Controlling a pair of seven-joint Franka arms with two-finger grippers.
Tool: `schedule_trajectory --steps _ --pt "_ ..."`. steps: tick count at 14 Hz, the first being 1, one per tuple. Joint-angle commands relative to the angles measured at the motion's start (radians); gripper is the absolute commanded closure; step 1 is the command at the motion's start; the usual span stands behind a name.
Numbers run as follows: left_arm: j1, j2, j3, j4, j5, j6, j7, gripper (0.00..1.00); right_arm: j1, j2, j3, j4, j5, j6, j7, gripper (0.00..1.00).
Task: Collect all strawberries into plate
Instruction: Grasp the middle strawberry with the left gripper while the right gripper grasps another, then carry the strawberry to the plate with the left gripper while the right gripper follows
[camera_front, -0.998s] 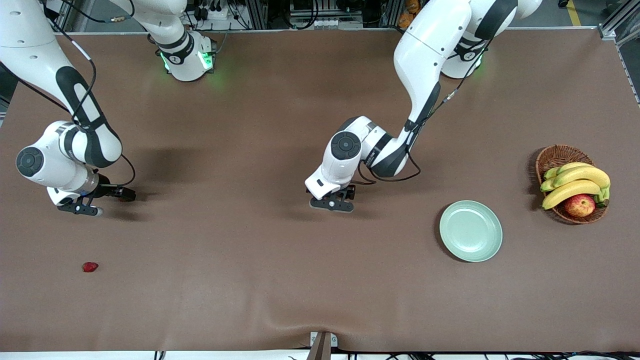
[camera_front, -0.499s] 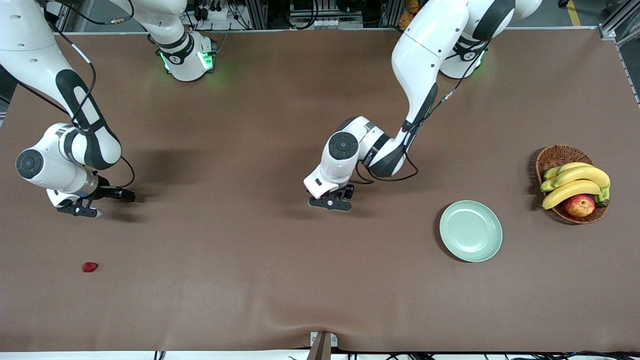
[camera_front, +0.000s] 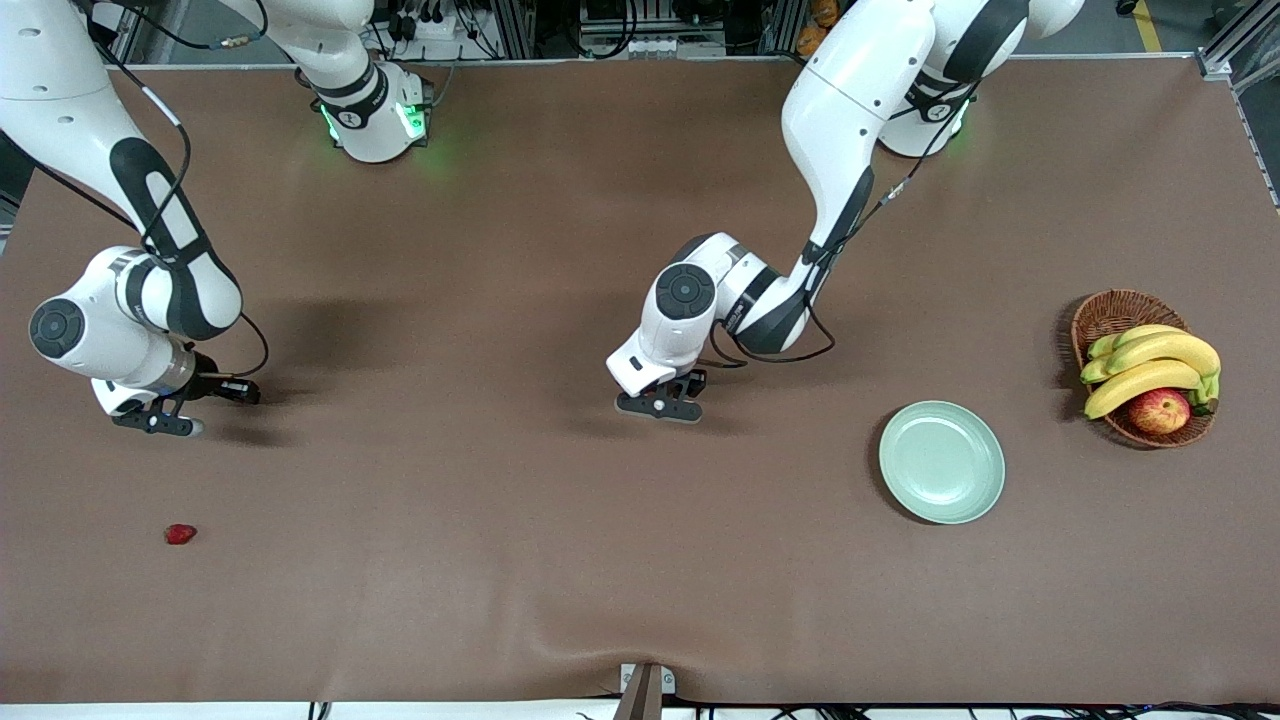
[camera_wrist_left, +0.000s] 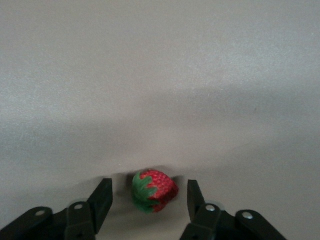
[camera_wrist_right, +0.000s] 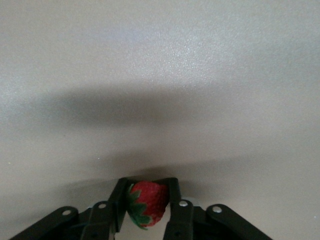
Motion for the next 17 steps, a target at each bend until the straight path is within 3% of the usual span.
schedule_trajectory --steps 1,4,8,13,17 --pt "-0.009 0.022 0.004 0.023 0.024 0.004 -0.003 0.33 -0.021 0.002 0.016 0.007 -0.011 0.003 -0.017 0.87" --pt "-0.006 0.026 0.006 0.023 0.024 0.006 -0.001 0.51 -0.011 -0.03 0.02 0.008 -0.009 0.002 -0.017 0.87" --pt "0.0 0.022 0.006 0.023 0.026 0.004 -0.004 0.97 0.026 -0.083 0.023 0.068 -0.009 -0.136 -0.017 0.87" --pt "0.046 -0.067 0.007 0.014 0.07 -0.087 0.01 1.0 0.054 -0.097 0.074 0.154 0.003 -0.238 -0.011 0.87" --pt "0.139 -0.171 0.006 -0.076 0.106 -0.106 0.136 1.0 0.106 -0.087 0.115 0.188 0.081 -0.238 0.004 0.88"
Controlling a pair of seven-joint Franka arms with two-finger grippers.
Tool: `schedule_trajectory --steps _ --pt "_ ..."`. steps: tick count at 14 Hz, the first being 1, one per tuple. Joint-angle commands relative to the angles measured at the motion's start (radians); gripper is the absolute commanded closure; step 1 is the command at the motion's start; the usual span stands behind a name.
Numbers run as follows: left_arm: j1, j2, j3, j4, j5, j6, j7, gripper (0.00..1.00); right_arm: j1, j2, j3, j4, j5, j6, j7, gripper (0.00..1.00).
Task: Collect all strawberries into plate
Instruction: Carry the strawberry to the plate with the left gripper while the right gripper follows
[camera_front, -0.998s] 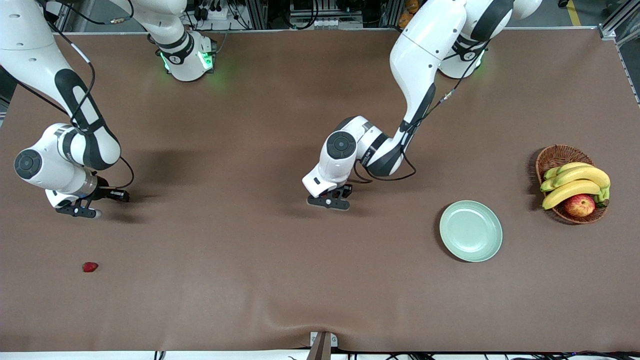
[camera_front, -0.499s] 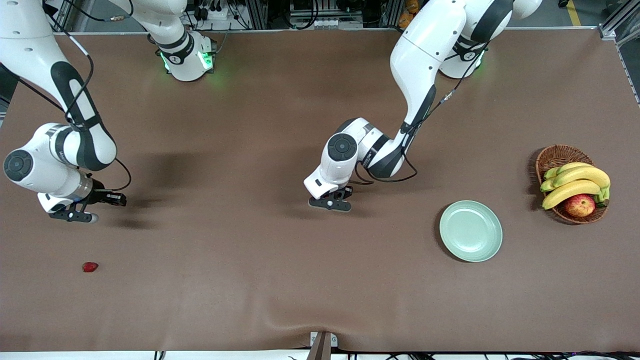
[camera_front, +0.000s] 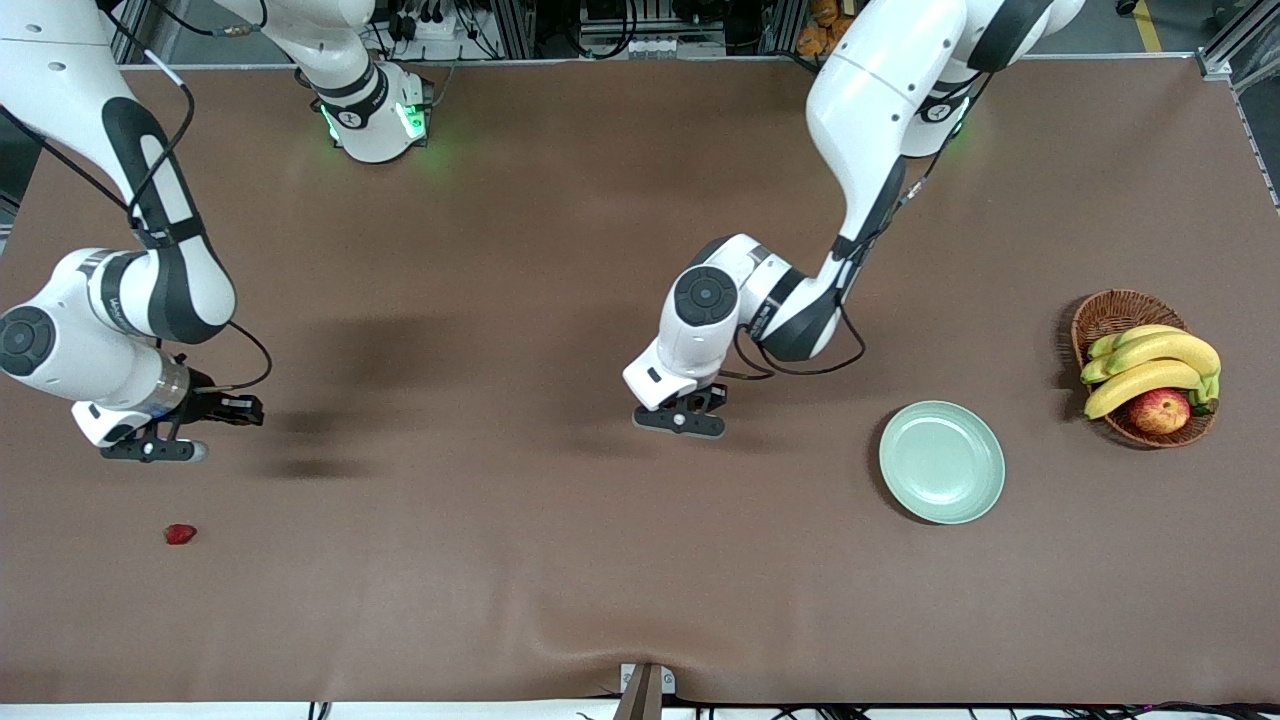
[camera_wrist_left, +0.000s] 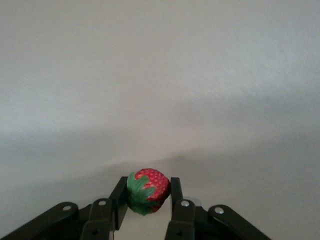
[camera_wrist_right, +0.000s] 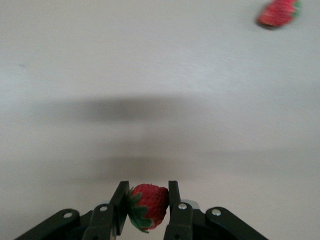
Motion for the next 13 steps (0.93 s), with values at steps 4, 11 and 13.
schedule_trajectory --steps 4,11,13 --pt "0.202 -0.228 -0.01 -0.259 0.041 -0.014 0.255 1.0 0.17 0.041 0.007 0.108 0.071 -0.016 0.128 0.9" --pt "0.409 -0.316 -0.011 -0.379 0.042 -0.03 0.512 1.0 0.453 0.218 0.007 0.333 0.073 -0.012 0.611 0.91" --pt "0.478 -0.314 -0.011 -0.376 0.042 -0.029 0.629 1.0 0.535 0.274 0.007 0.398 0.068 -0.005 0.757 0.91"
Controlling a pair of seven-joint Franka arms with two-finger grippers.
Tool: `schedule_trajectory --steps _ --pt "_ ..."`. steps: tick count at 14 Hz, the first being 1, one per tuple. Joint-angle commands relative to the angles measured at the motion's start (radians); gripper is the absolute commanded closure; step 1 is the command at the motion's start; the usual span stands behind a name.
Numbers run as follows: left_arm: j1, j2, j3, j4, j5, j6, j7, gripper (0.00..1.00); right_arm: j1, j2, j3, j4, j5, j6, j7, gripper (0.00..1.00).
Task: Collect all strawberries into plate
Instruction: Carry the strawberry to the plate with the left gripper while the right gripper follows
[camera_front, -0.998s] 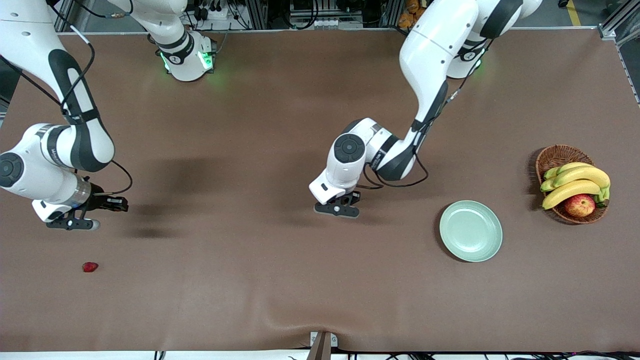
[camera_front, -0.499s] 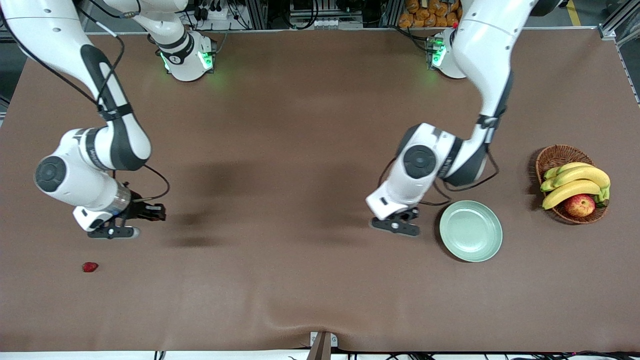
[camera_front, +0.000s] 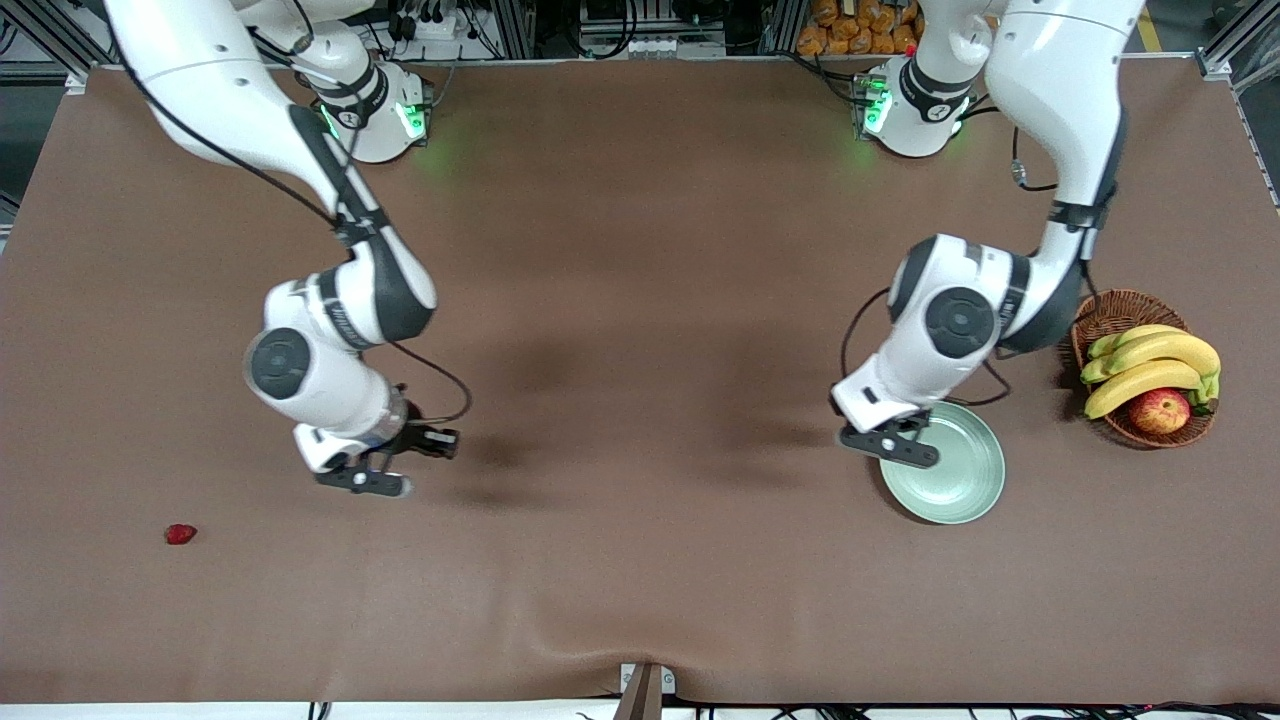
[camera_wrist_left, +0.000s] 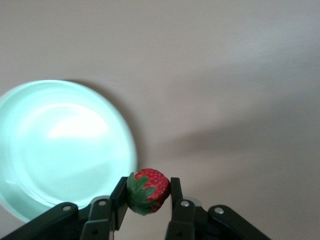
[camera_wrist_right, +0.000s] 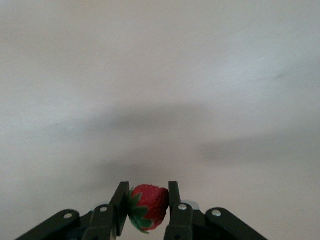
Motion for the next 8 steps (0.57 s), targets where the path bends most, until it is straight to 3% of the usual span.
schedule_trajectory --steps 1,5,8 --pt "0.101 -0.019 -0.016 -0.022 0.024 -0.002 0.121 1.0 0.098 0.108 -0.011 0.149 0.012 -0.009 0.168 0.91" --pt "0.147 0.059 -0.016 -0.02 0.024 0.095 0.195 1.0 0.2 0.197 -0.011 0.285 0.014 0.017 0.32 0.91" --pt "0.15 0.111 -0.016 0.001 0.024 0.145 0.208 1.0 0.282 0.249 -0.011 0.327 0.012 0.133 0.432 0.91"
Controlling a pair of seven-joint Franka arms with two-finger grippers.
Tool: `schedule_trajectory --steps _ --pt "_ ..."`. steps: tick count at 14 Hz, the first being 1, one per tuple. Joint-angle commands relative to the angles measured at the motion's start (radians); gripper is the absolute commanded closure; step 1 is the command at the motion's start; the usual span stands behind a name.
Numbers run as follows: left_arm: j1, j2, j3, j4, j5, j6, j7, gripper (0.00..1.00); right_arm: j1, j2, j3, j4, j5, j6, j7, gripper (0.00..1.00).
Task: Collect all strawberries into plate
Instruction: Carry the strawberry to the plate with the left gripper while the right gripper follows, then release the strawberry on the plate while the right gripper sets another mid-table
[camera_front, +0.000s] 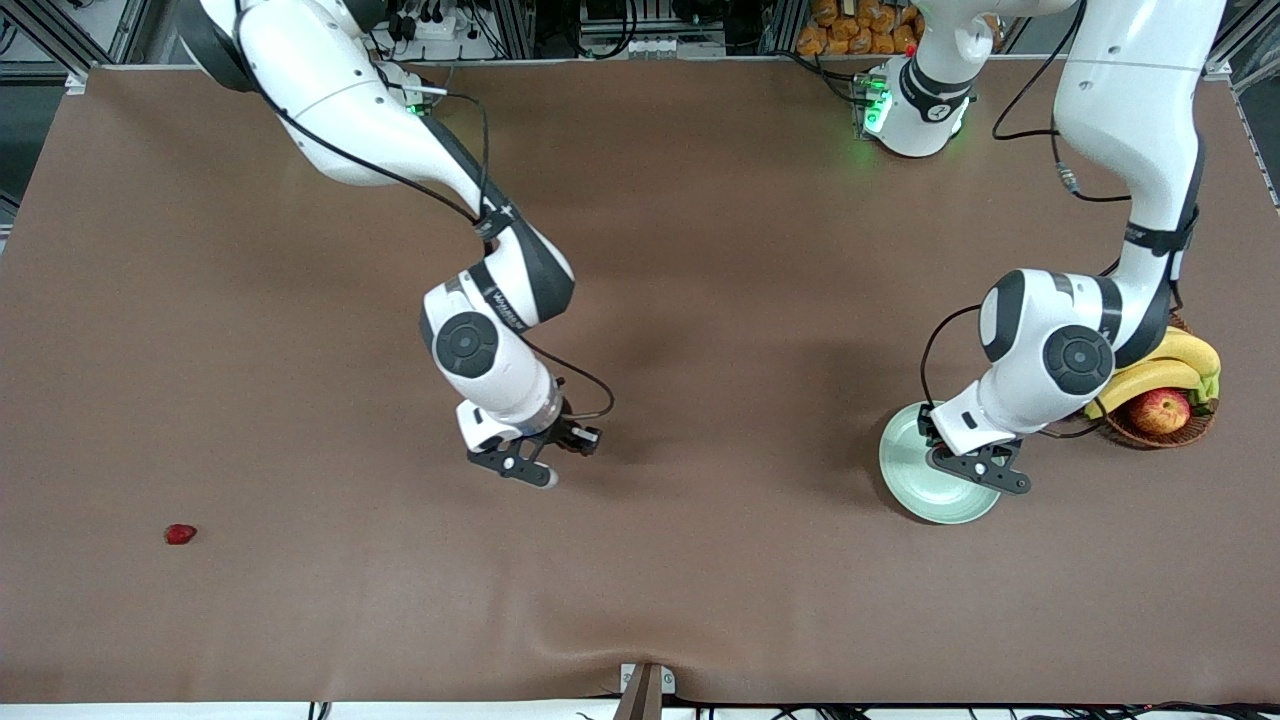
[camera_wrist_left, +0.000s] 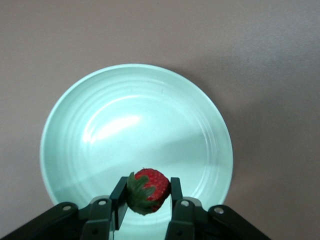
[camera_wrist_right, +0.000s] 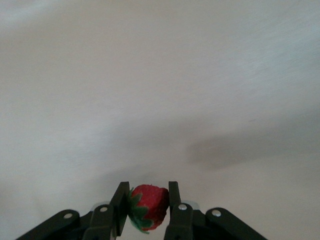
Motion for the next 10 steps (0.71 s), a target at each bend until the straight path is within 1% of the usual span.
schedule_trajectory --steps 1,2,3,4,5,7,10 --pt "0.01 0.052 -0.011 0.032 0.024 0.034 0.011 0.95 0.079 0.074 -0.01 0.085 0.012 0.084 0.106 0.91" --pt "0.01 0.066 -0.011 0.032 0.024 0.047 0.011 0.85 0.11 0.091 -0.01 0.1 0.012 0.117 0.147 0.91" --pt "0.008 0.068 -0.011 0.034 0.025 0.055 0.013 0.71 0.137 0.114 -0.012 0.121 0.011 0.15 0.187 0.91" --pt "0.002 0.068 -0.011 0.034 0.024 0.055 0.016 0.35 0.162 0.137 -0.012 0.144 0.011 0.184 0.222 0.91" --pt "0.002 0.066 -0.011 0.034 0.024 0.055 0.012 0.01 0.18 0.156 -0.013 0.163 0.011 0.218 0.254 0.91" --pt "0.005 0.059 -0.011 0.032 0.022 0.054 0.008 0.0 0.217 0.182 -0.013 0.18 0.011 0.282 0.304 0.91" --pt "0.002 0.045 -0.015 0.035 0.022 0.054 0.004 0.0 0.256 0.215 -0.018 0.182 0.009 0.333 0.333 0.89"
